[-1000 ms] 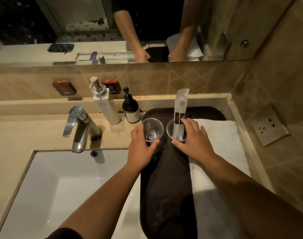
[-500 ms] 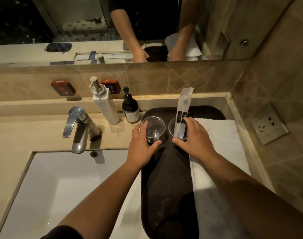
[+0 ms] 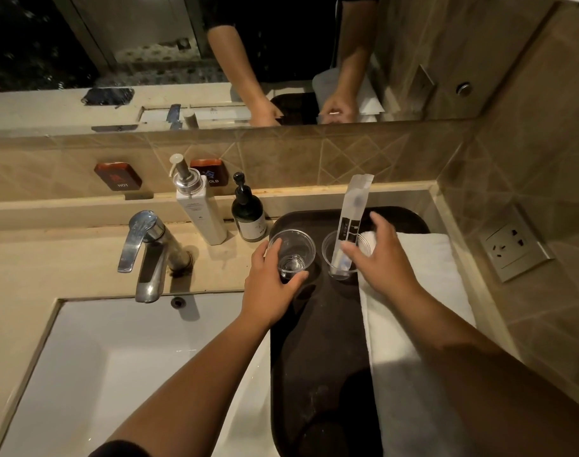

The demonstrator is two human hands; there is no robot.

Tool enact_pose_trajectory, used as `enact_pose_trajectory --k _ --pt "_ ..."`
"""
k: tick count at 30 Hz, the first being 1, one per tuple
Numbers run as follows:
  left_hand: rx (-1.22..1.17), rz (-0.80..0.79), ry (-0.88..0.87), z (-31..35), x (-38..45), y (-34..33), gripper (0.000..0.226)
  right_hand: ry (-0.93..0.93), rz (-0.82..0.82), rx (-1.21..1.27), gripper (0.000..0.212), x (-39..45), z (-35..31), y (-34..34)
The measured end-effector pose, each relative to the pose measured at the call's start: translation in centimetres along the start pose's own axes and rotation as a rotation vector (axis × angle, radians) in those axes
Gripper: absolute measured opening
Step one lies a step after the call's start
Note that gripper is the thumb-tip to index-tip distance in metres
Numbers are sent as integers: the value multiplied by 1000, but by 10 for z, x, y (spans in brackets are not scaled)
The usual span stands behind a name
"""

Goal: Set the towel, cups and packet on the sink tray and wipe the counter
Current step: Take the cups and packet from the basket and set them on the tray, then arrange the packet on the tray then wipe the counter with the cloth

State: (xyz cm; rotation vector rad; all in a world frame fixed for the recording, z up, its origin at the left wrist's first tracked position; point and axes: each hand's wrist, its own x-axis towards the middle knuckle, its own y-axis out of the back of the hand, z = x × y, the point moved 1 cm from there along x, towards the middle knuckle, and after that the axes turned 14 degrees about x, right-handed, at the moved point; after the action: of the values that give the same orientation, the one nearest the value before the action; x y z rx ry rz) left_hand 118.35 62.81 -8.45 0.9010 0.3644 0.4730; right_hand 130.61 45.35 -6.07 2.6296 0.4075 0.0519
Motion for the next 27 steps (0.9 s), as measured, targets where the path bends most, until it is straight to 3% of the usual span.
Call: enact_pose_trajectory --k 3,6,8,12,16,20,24,27 --pt "2 -2 10 -4 2 -2 82 -112 7 72 77 27 -12 6" --pt "9 -18 19 -9 3 -4 79 -194 -69 150 51 46 -23 8" --pt "21 -27 18 -11 3 -5 78 -185 -100 124 27 51 -29 9" --pt "26 -20 3 -11 3 -1 79 -154 -125 246 11 48 -47 19" --pt "15 24 7 -4 -6 20 72 18 -62 369 7 34 -91 55" --pt "-120 155 -119 20 -41 48 45 139 -157 506 19 -2 -118 76" --pt "-318 -125 -189 41 -101 52 36 5 -301 420 22 -51 -95 41" --pt "-362 -242 -92 35 -138 38 18 -137 -326 372 30 -79 -70 16"
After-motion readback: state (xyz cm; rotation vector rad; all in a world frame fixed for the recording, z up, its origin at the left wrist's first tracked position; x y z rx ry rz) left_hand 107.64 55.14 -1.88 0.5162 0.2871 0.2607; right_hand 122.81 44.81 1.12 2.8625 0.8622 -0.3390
